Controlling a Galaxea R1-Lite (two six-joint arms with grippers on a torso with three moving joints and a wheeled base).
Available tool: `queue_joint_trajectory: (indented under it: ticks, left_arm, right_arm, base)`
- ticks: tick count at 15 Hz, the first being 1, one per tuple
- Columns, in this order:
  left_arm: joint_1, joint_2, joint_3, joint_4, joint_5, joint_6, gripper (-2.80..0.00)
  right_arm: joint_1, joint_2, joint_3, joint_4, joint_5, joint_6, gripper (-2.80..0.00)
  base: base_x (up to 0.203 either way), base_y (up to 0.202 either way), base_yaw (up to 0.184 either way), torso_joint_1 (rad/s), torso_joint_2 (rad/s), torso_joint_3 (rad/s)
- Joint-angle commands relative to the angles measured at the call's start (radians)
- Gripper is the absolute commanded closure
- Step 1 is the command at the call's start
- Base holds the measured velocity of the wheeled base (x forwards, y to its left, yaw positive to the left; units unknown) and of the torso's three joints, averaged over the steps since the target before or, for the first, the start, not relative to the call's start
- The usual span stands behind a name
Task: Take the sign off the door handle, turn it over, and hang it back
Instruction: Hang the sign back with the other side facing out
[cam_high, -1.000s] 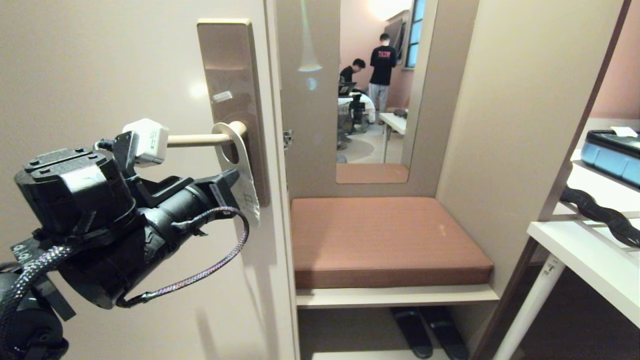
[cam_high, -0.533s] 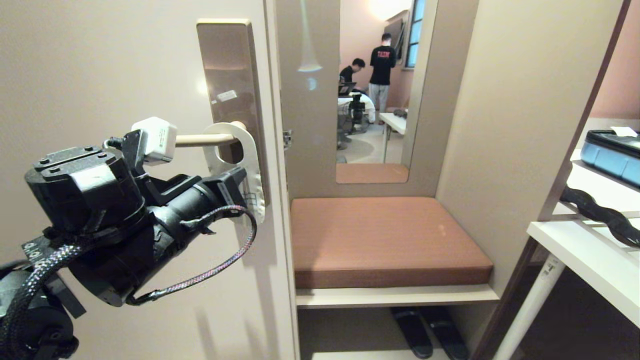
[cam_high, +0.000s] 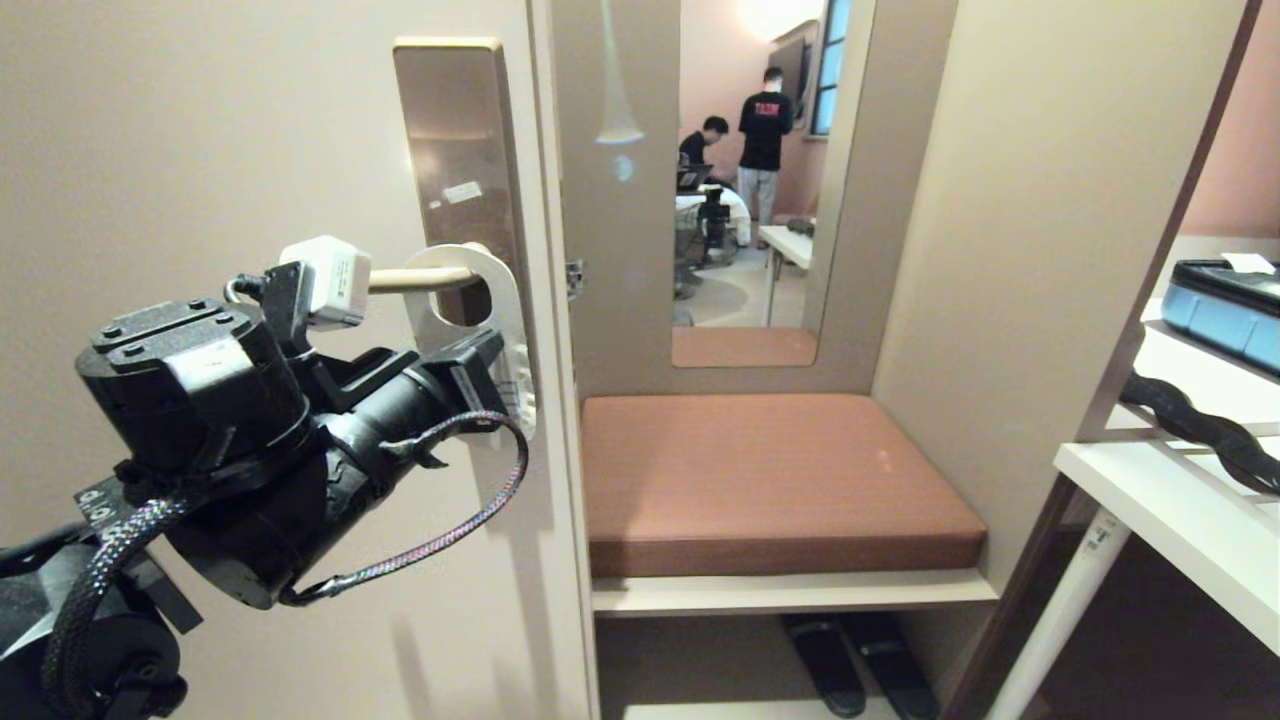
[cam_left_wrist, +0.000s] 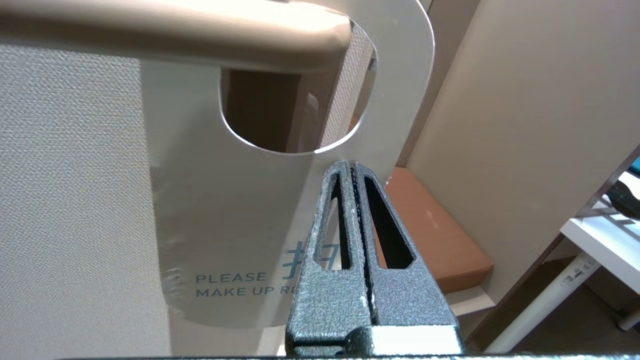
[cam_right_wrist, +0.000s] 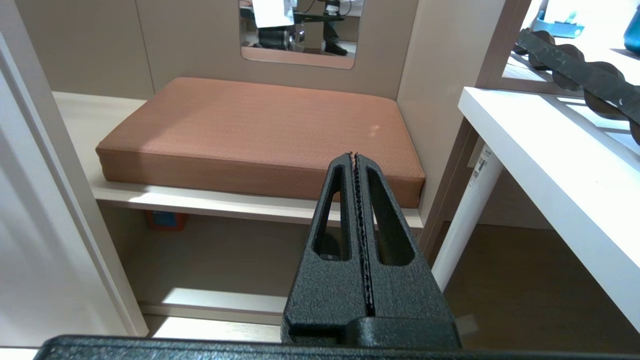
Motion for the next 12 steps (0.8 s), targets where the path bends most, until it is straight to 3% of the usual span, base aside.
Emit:
queue_joint_trajectory:
  ticks: [1,12]
  left_arm:
    - [-0.011,-0.008,0.005,-0.006,0.002,-0.001,0.0]
    - [-0.017,-0.15,0.166,-0.006,0.001,0.048,0.0]
  right_arm:
    - [0.0,0.001,0.0,-0.001,0.001,-0.001,0.0]
    - [0.002,0.001,0.0,0.001,0.001,-0.001,0.0]
  base:
    - [0.0,0.0,0.0,0.0,0.0,0.0]
    - [0.0,0.0,0.0,0.0,0.0,0.0]
